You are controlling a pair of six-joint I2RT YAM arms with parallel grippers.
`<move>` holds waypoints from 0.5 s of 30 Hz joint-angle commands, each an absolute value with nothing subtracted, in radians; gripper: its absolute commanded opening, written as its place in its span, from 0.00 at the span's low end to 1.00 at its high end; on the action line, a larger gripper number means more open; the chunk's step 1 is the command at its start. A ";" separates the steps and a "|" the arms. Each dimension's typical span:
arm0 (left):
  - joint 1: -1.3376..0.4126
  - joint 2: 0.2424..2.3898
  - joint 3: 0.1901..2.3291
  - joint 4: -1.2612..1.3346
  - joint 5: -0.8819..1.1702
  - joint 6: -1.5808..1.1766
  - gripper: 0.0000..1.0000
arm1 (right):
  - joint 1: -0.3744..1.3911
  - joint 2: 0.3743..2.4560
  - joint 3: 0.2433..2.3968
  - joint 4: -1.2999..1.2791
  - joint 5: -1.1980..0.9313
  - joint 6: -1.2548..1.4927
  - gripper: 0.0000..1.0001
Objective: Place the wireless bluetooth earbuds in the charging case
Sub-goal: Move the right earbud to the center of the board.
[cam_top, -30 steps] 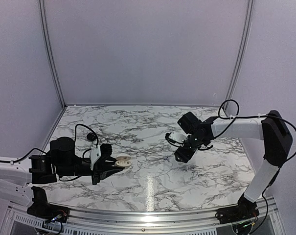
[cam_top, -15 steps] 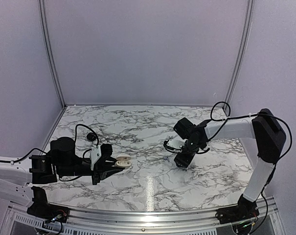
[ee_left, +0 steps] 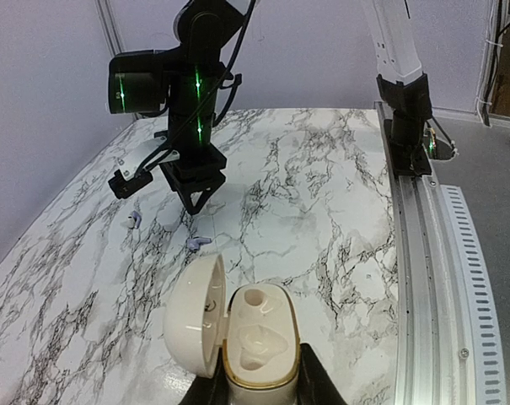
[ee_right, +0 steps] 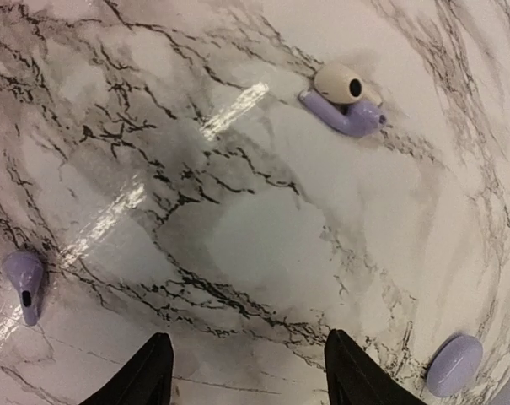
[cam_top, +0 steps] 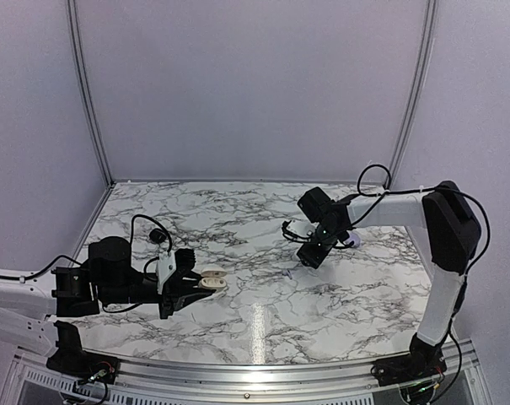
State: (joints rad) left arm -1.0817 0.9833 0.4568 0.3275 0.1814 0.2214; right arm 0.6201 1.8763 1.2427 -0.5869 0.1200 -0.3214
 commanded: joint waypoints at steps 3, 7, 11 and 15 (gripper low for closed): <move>-1.088 0.980 0.491 0.325 0.167 0.217 0.00 | 0.564 1.913 1.319 -0.568 0.117 -0.293 0.61; -1.088 0.983 0.491 0.325 0.165 0.216 0.00 | 0.563 1.872 1.335 -0.587 0.040 -0.291 0.60; -1.088 0.986 0.489 0.325 0.170 0.214 0.00 | 0.568 1.825 1.363 -0.654 -0.029 -0.288 0.61; -1.088 0.985 0.488 0.325 0.172 0.212 0.00 | 0.591 1.834 1.405 -0.741 -0.051 -0.265 0.60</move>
State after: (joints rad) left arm -1.0821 0.9833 0.4568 0.3275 0.1741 0.2203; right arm 0.5663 1.8568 1.3342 -0.6418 0.0051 -0.2993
